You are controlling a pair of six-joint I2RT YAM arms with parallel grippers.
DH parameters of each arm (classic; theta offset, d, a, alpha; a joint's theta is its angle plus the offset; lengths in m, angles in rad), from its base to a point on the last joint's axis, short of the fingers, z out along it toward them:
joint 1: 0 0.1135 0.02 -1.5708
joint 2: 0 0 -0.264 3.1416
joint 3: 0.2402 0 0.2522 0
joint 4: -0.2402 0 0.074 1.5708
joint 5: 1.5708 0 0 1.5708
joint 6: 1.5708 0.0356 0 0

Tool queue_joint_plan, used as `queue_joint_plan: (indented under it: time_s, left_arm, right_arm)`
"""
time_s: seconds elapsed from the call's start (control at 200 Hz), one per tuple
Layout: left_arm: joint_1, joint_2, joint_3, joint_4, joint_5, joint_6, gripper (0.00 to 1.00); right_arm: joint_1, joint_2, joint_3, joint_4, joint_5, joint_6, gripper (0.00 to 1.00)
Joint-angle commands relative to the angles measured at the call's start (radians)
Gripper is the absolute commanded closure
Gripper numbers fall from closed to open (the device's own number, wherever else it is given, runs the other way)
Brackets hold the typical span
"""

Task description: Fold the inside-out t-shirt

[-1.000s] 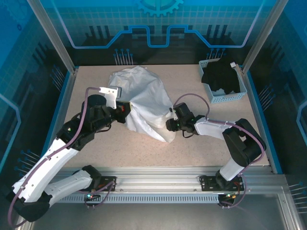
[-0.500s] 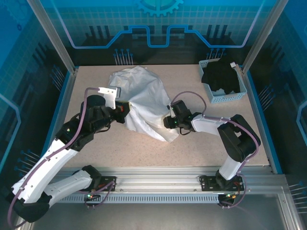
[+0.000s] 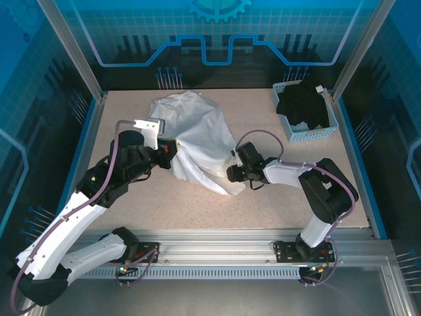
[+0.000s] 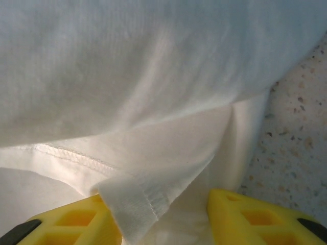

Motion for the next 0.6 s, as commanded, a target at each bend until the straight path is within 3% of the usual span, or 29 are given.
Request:
queue_joint_plan:
  time_s: [0.0,0.09,0.395,0.525,0.595]
  left_arm:
    - [0.009,-0.021,-0.006,-0.006,-0.019,0.025,1.00]
    - [0.009,-0.020,-0.007,-0.007,-0.021,0.026,1.00]
    - [0.014,-0.038,-0.011,-0.031,-0.080,0.015,1.00]
    - [0.029,-0.040,-0.012,-0.053,-0.149,-0.001,1.00]
    - [0.044,-0.043,-0.010,-0.070,-0.204,-0.010,1.00]
  right_arm:
    - [0.004,-0.038,-0.023,-0.049,0.006,-0.016,0.52]
    - [0.002,-0.039,-0.028,-0.054,0.015,-0.020,0.55]
    - [-0.005,-0.052,-0.038,-0.089,0.042,-0.036,0.83]
    - [-0.029,-0.124,-0.050,-0.102,0.029,-0.046,0.99]
    - [-0.064,-0.195,-0.049,-0.117,-0.003,-0.053,1.00]
